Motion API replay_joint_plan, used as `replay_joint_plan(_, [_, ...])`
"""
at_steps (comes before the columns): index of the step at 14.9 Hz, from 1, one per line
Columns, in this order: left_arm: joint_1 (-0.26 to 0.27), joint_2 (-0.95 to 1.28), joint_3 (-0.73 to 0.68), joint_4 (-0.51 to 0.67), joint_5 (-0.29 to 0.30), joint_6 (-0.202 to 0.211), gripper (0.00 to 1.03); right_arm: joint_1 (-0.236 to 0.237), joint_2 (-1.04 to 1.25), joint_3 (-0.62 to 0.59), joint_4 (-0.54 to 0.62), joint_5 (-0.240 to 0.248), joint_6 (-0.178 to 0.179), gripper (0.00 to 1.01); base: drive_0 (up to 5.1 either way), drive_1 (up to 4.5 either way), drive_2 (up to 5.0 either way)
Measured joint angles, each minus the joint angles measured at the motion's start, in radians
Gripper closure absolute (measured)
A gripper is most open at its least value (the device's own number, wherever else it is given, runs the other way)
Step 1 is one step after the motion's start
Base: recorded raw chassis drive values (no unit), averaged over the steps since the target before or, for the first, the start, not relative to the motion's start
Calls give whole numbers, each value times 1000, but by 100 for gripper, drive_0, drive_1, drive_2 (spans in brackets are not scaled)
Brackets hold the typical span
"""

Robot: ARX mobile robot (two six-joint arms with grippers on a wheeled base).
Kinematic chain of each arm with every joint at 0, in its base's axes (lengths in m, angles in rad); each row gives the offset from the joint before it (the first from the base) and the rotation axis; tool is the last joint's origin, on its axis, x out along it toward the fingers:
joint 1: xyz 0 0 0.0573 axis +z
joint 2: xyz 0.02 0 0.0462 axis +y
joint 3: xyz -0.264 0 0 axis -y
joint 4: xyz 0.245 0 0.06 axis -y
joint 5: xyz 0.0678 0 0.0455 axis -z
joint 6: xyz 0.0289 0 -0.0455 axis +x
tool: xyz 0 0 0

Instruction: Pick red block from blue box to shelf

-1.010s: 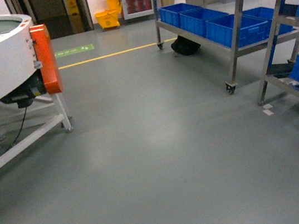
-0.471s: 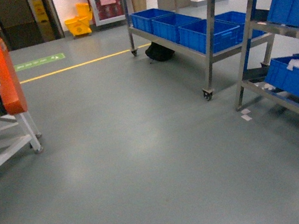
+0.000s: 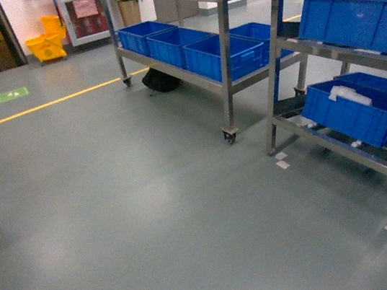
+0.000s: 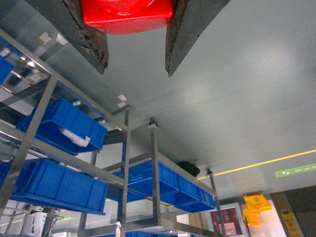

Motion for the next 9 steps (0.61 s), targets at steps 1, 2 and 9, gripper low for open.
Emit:
replay_joint_plan(1, [0,0,0,-2,0,0,5,0,-3,0,9,0,0,73,-193,240,-626])
replay_joint_plan(2, [0,0,0,-1,0,0,5,0,0,0,5,0,0,73,-182,232,-596])
replay_joint_plan(9, [0,0,0,-2,0,0,5,0,1,-1,10,0,0,73,-153,-153,-153])
